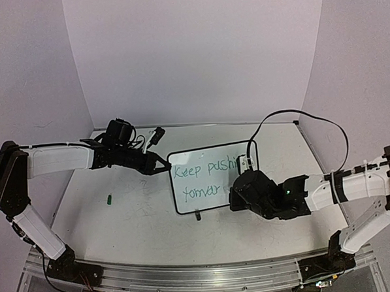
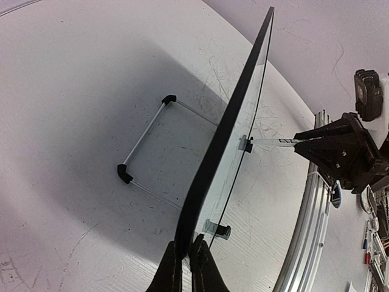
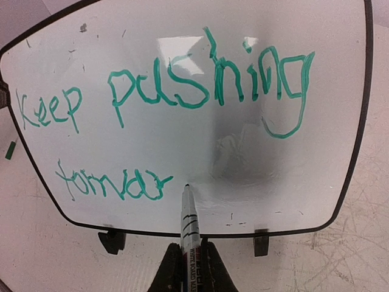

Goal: Write a sentence on the whiteboard

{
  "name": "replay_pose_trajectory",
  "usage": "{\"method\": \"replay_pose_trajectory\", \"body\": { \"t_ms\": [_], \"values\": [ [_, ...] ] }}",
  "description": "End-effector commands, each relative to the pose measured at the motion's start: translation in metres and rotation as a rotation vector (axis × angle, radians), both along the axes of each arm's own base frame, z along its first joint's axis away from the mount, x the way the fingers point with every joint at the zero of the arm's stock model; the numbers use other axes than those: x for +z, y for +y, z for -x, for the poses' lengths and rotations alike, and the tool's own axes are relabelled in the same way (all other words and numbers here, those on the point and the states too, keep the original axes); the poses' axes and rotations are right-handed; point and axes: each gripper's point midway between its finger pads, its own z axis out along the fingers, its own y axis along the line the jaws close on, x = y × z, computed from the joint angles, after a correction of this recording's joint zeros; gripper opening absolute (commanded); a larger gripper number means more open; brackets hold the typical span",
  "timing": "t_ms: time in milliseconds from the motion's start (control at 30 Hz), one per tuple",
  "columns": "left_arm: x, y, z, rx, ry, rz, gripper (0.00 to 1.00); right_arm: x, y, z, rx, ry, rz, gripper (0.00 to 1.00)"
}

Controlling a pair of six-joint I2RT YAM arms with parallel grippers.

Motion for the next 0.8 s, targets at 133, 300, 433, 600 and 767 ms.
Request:
{"method": "replay_pose_trajectory", "body": {
  "t_ms": [133, 300, 433, 600, 767],
  "values": [
    [0.018, 0.002, -0.009, 0.020, -0.083, -0.011, 0.00, 0.002, -0.006, -0.008, -0.066, -0.018, 0.006, 0.00],
    [0.018, 0.002, -0.009, 0.021, -0.084, -0.011, 0.00, 0.008, -0.004, -0.013, -0.079, -0.039, 0.007, 0.00],
    [0.018, 0.002, -0.009, 0.022, -0.084, -0.012, 0.00, 0.011, 0.000, -0.016, -0.073, -0.052, 0.009, 0.00],
    [0.018, 0.002, -0.010, 0.022, -0.084, -0.012, 0.00, 0.015, 0.001, -0.017, -0.066, -0.064, 0.004, 0.00],
    [0.018, 0.002, -0.009, 0.022, -0.084, -0.012, 0.00, 0.014, 0.005, -0.016, -0.048, -0.058, 0.003, 0.00]
  ]
}}
